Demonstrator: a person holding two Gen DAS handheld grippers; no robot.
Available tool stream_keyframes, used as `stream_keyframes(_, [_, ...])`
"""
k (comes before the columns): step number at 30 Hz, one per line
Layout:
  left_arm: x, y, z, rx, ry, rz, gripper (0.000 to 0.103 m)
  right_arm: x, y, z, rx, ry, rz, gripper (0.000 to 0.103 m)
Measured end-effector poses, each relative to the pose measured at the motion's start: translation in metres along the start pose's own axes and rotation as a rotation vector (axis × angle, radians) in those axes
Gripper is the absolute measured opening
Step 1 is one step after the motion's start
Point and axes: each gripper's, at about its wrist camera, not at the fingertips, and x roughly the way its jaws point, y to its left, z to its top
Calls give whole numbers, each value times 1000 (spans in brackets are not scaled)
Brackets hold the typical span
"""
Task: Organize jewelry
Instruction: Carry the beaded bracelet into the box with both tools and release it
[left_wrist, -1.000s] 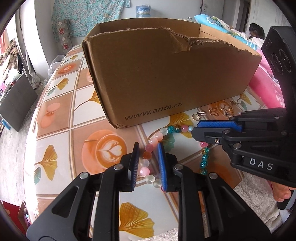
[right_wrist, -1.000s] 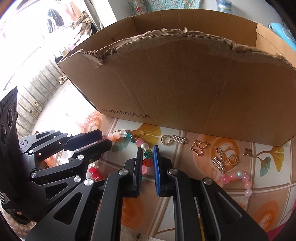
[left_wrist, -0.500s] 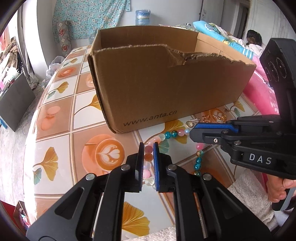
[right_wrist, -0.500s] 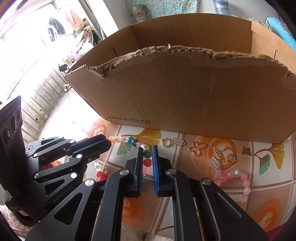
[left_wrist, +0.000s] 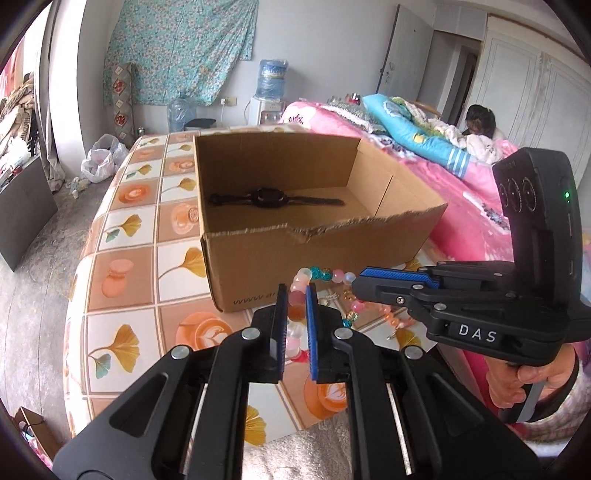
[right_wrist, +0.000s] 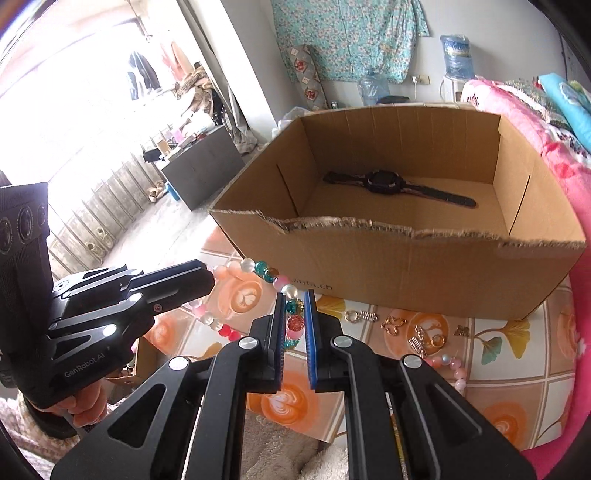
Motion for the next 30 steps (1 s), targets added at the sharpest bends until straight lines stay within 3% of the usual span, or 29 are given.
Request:
stream_keyframes(7, [-38,-13,58,82,-150,-55,9,-47,4,48,-95,-119,13,10])
stream_keyframes(12, [-27,-22,97,133,-197,-22,9,-36,-17,96,-89,-117,25,10])
stream_keyframes(16, [16,-9,116,141,-112,28,9,5,-45,124,-38,-23,57,10])
stream_keyframes(20, [60,9,113,133,9,69,9,51,-66,135,3,98,70,10])
stream_keyframes(26, [88,21,101,126,117,87,9,101,-77,136,3,252,68,10])
stream_keyframes(30, [106,20,99,156,160,155,9,123,-77,141,6,317,48,11])
